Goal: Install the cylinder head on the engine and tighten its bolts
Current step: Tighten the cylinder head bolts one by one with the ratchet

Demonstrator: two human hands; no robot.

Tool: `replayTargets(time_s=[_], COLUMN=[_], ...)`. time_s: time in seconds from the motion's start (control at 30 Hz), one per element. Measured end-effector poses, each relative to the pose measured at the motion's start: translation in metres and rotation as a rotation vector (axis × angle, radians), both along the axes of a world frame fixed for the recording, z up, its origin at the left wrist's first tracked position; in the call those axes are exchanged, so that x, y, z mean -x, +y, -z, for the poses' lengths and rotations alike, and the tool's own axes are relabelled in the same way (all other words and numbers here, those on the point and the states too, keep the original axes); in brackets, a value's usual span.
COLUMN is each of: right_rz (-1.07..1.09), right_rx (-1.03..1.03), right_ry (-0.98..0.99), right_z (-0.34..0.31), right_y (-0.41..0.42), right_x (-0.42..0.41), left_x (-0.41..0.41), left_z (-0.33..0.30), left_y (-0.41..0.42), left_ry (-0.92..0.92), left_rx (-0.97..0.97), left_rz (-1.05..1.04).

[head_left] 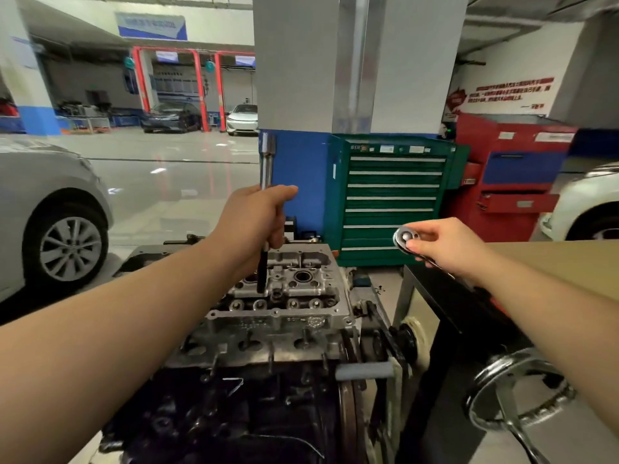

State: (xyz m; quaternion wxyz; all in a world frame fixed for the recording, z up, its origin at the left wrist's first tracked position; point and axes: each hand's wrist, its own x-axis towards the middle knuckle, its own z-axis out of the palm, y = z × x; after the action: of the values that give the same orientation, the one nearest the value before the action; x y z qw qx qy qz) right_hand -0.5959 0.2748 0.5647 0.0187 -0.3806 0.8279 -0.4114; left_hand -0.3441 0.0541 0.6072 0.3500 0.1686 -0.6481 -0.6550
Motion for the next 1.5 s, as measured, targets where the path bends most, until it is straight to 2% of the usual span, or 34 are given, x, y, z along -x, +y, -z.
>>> replayTargets(time_s=[0.1,0.3,0.47,0.7,0.87,0.93,1.03,1.13,1.27,1.5], right_rz=[0.188,0.316,0.386,0.394,0.441,0.447,0.323,0.053,-0.241,-0.394], right_rx=[-0.170,-0.464,-0.564,-0.495,-0.596,-0.538,-0.226,0.037,0.032,0.064], right_ry=[0.270,0.510,0.538,0.345,0.431,0.466,0.428,0.238,0.151,0.033], right_z=[0.019,0.052,0.068,0.076,0.074,0.062,0.035,0.011,0.005,0.010], right_y=[0.004,0.013,0.002,0.000,0.005,0.004,-0.013,-0.046,-0.078,-0.104], right_x=[0.020,0.038,0.033,0.038,0.023,0.013,-0.016,-0.069,-0.132,-0.161], left_x=[-0.001,0.002,0.003,0.006,0.007,0.005,0.002,-0.001,-0.004,-0.006], left_z=[0.003,0.011,0.013,0.017,0.017,0.015,0.013,0.014,0.015,0.009], left_y=[0.001,0.003,0.003,-0.001,0.003,0.005,0.005,0.005,0.006,0.012], left_ry=[0.001,0.000,-0.001,0.024,0.015,0.020,0.029,0.039,0.065,0.121], left_rx=[-0.067,-0.169,-0.192,-0.219,-0.197,-0.163,-0.097,-0.034,-0.005,0.067], left_rz=[0.021,0.018,-0.006,-0.021,-0.003,0.000,0.001,0.000,0.010,0.010])
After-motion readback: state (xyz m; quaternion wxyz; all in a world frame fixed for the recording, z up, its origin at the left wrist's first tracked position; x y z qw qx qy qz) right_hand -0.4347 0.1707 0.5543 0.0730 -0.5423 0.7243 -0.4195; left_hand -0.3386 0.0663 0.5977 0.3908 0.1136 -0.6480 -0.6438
